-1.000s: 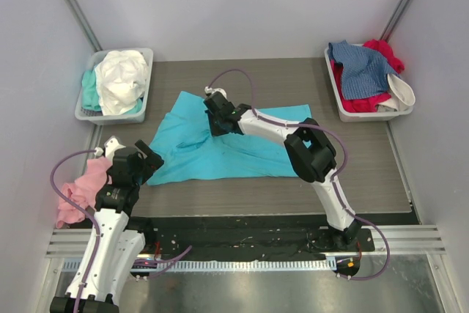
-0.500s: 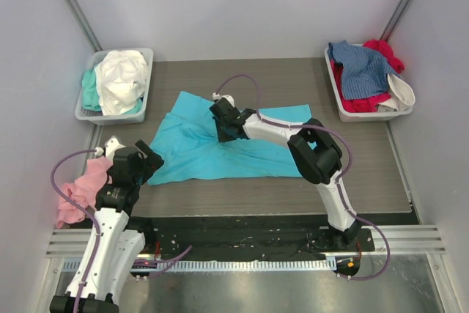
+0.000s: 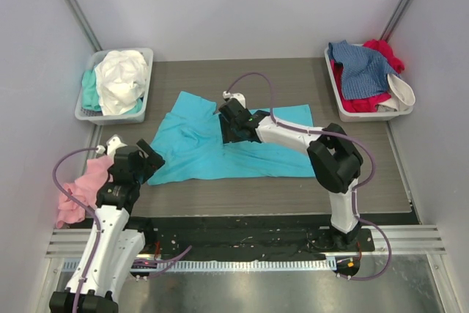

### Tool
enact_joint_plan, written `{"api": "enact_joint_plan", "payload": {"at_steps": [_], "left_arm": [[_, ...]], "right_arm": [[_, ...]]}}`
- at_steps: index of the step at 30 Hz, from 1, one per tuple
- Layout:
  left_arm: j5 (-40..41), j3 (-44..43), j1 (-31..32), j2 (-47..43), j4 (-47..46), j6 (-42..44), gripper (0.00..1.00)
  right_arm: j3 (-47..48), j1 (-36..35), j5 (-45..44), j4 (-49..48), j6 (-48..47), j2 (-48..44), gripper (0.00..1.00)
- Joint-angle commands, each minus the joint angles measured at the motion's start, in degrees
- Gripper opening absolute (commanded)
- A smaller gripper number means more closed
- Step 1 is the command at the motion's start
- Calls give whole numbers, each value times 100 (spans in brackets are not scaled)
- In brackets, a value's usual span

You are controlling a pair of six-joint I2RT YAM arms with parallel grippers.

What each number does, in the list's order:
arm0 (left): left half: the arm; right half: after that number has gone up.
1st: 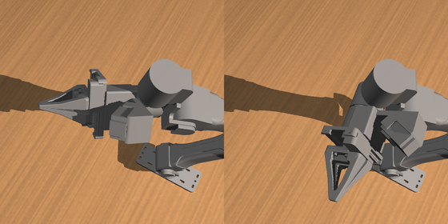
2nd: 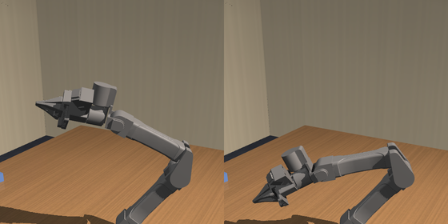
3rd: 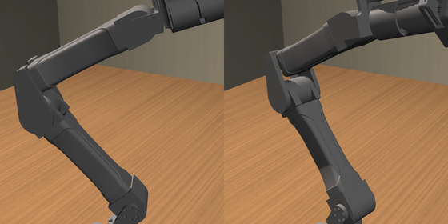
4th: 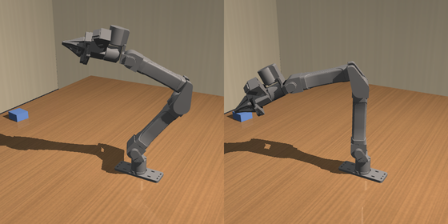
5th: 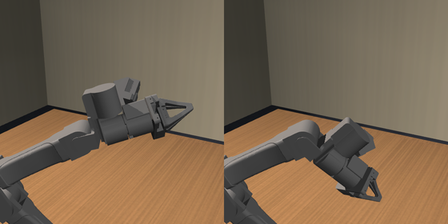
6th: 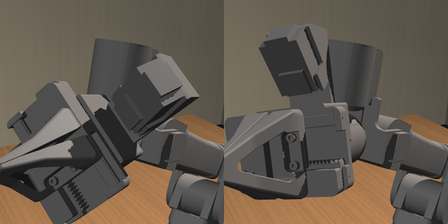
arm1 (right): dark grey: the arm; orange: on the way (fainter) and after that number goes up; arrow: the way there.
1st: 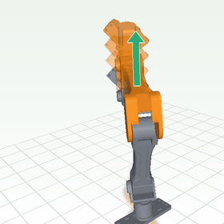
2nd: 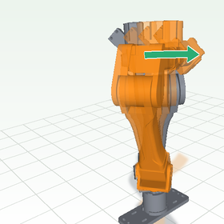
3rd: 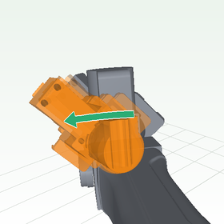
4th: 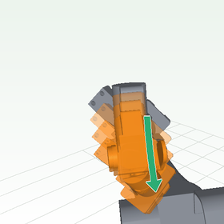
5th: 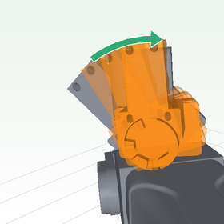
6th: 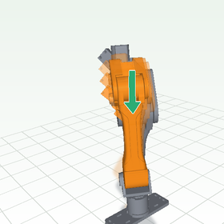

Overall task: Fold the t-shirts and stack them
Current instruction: Fold the tshirt

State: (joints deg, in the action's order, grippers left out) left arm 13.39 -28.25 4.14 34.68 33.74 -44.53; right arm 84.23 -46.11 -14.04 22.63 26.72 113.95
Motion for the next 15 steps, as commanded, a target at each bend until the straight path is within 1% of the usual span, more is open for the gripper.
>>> {"api": "enact_joint_plan", "payload": {"at_steps": [1, 4, 10, 15], "left_arm": [[-126, 21, -19, 136, -420, 199, 100], [-152, 48, -19, 320, -631, 226, 100], [-196, 21, -19, 1031, -1220, 305, 100], [-381, -128, -10, 1795, -1773, 384, 91]], "right_arm": [[-379, 23, -265, -57, -149, -636, 58], [-713, 14, -432, -66, -158, -812, 58], [-1433, 84, -889, -110, -9, -1357, 58], [-1936, 383, -1030, -127, 114, -1858, 59]]}}
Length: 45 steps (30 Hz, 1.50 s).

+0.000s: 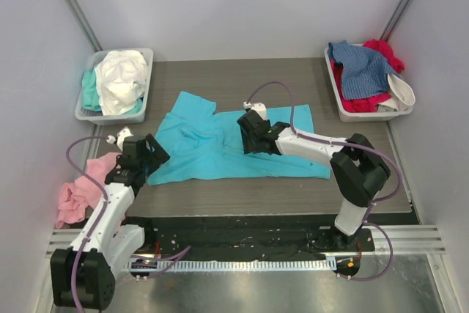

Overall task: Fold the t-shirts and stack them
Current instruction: Fold the tshirt

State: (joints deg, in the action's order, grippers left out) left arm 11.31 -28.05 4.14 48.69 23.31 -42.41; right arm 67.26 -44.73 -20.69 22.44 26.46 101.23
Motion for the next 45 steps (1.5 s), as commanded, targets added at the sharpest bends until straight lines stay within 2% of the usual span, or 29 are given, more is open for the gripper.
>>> {"api": "enact_joint_plan", "payload": {"at_steps": [1, 10, 16, 22, 30, 45], "left_arm": [[-182, -174, -10, 518, -792, 189, 91], [-278, -464, 25, 1406, -1302, 260, 90], [-261, -490, 34, 1679, -1478, 304, 85], [-243, -508, 34, 1890, -1557, 330, 73], [-261, -508, 34, 2005, -1566, 356, 68], [-129, -289, 34, 1890, -1514, 357, 47]], "right_arm": [[-371, 367, -375, -117, 140, -639, 58], [-715, 904, -392, -134, 0, -1017, 59], [-689, 1072, -339, -152, -9, -947, 59], [-618, 1151, -252, -161, 17, -780, 58], [-478, 1230, -181, -205, 52, -359, 59], [-258, 1467, -243, -231, 96, 178, 59]]}}
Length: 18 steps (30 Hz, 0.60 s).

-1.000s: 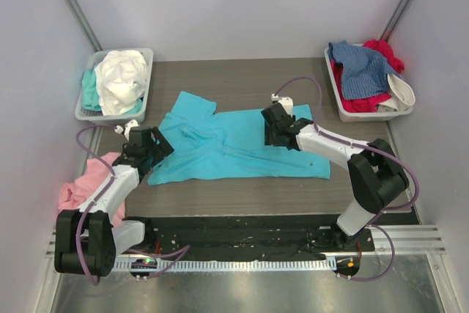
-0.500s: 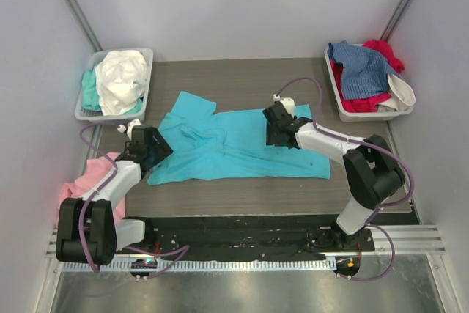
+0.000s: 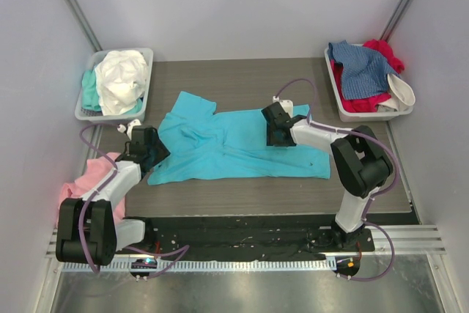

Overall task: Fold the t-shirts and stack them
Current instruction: Fold the tshirt

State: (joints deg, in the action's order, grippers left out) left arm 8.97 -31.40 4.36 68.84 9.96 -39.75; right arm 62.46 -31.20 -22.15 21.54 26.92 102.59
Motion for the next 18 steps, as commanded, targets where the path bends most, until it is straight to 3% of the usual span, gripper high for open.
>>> {"api": "enact_joint_plan", "payload": {"at_steps": [1, 10, 18], "left_arm": [[122, 55, 3, -116, -161, 90, 46], [307, 72, 12, -151, -55, 72, 30], [509, -15, 12, -353, 278, 20, 26]], "right_arm": [[232, 132, -79, -141, 59, 68, 59], [267, 334, -70, -115, 77, 130, 59], [171, 387, -26, 26, 130, -19, 59]]}}
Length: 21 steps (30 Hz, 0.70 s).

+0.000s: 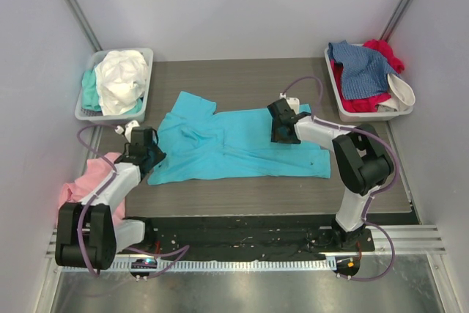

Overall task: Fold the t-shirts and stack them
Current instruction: Fold the tshirt

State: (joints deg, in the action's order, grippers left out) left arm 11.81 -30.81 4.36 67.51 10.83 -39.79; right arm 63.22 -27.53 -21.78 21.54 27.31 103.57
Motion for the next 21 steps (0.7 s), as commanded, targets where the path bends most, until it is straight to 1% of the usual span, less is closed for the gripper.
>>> {"api": "enact_joint_plan", "payload": {"at_steps": [1, 5, 7, 8, 9, 11, 14, 19, 21], "left_arm": [[268, -66, 12, -333, 218, 15, 25], [251, -39, 12, -755, 323, -37, 25], [243, -109, 12, -905, 280, -38, 31], [251, -153, 3, -1010, 227, -38, 36], [243, -302, 12, -1011, 192, -29, 38], [225, -504, 3, -837, 200, 24, 42], [190, -1101, 12, -372, 270, 103, 45], [93, -1594, 12, 131, 201, 130, 47], [49, -1761, 12, 315, 200, 182, 47]], "right_arm": [[68, 28, -28, 26, 99, -161, 59], [15, 46, -10, 52, 134, -363, 59], [67, 55, -72, 35, 134, -460, 59], [181, 72, -142, 34, 117, -487, 59], [251, 124, -186, 43, 99, -478, 59], [566, 230, -195, 34, 55, -347, 59], [1042, 572, -90, 43, 64, -75, 59], [1841, 1169, 25, 8, -94, 514, 59], [2027, 1311, 94, -27, -251, 786, 59]]}}
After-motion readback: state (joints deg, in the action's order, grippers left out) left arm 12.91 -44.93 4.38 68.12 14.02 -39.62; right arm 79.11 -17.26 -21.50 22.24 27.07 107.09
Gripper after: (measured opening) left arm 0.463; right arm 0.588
